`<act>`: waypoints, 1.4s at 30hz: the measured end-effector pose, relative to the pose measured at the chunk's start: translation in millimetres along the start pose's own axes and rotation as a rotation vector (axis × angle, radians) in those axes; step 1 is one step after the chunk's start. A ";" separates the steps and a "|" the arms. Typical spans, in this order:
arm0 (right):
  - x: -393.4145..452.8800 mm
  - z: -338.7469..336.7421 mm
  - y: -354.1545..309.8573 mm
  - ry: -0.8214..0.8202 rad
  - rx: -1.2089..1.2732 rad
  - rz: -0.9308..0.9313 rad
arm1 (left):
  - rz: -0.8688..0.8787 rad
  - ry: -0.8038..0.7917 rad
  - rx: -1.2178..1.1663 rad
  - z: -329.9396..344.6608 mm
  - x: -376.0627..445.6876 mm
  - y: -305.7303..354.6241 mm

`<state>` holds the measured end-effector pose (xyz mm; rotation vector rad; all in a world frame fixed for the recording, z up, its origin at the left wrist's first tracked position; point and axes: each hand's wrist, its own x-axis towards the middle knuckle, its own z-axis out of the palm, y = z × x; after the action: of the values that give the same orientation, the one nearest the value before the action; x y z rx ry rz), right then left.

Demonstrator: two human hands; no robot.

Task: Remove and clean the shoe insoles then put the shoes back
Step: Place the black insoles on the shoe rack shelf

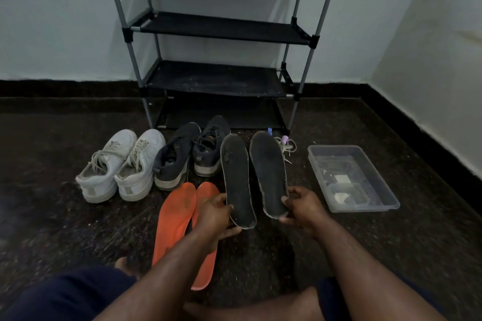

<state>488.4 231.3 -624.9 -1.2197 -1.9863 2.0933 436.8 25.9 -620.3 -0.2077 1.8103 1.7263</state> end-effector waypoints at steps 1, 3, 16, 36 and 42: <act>1.4 1.3 -6.1 -0.015 0.056 -0.022 | 0.013 -0.003 -0.019 0.3 3.1 6.7; 7.0 3.7 -20.6 -0.050 0.146 -0.069 | 0.030 0.002 -0.047 -1.2 13.4 22.7; 138.0 59.7 -177.1 -0.025 0.150 -0.341 | 0.243 0.015 -0.034 2.9 153.2 190.5; 177.2 85.1 -170.1 -0.055 0.307 -0.365 | 0.274 0.077 -0.156 9.7 206.4 194.6; 180.5 85.7 -171.8 -0.090 0.286 -0.353 | 0.252 -0.020 -0.253 40.4 202.6 190.6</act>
<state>233.8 282.8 -580.9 -0.6826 -1.6986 2.1768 190.8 149.8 -564.0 -0.0663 1.6565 2.1276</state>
